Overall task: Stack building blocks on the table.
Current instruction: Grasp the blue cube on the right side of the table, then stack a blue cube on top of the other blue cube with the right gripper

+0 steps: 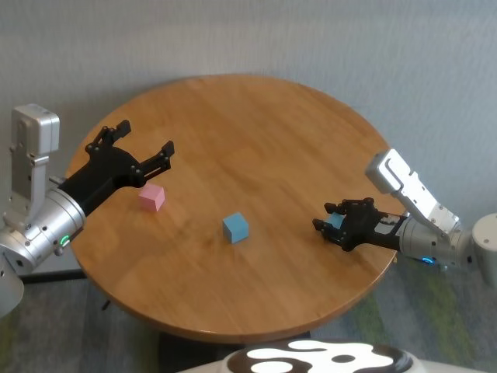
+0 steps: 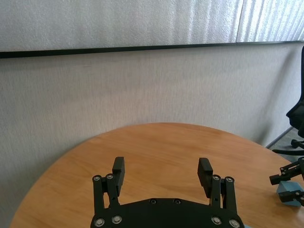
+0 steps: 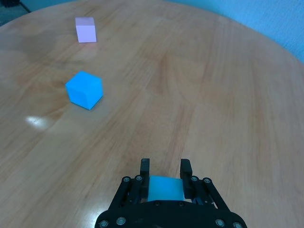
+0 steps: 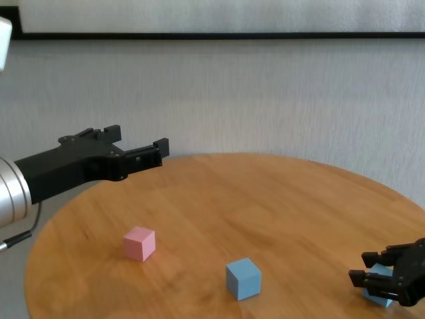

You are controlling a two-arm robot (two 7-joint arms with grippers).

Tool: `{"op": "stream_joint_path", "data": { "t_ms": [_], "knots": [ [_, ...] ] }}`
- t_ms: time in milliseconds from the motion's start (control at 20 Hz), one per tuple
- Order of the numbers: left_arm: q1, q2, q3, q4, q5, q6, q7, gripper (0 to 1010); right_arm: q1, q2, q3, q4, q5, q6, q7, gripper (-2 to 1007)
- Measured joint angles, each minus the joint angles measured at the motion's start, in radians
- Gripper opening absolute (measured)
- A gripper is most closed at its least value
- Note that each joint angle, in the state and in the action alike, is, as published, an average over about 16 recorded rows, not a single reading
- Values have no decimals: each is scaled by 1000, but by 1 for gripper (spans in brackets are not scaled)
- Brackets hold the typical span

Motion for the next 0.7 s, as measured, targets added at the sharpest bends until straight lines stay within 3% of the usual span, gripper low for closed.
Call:
{"op": "stream_joint_path", "data": {
  "t_ms": [700],
  "knots": [
    [0, 0, 0, 0, 0, 0, 0, 1001, -9, -4, 12, -22, -14, -10, -5, 358]
  ]
}}
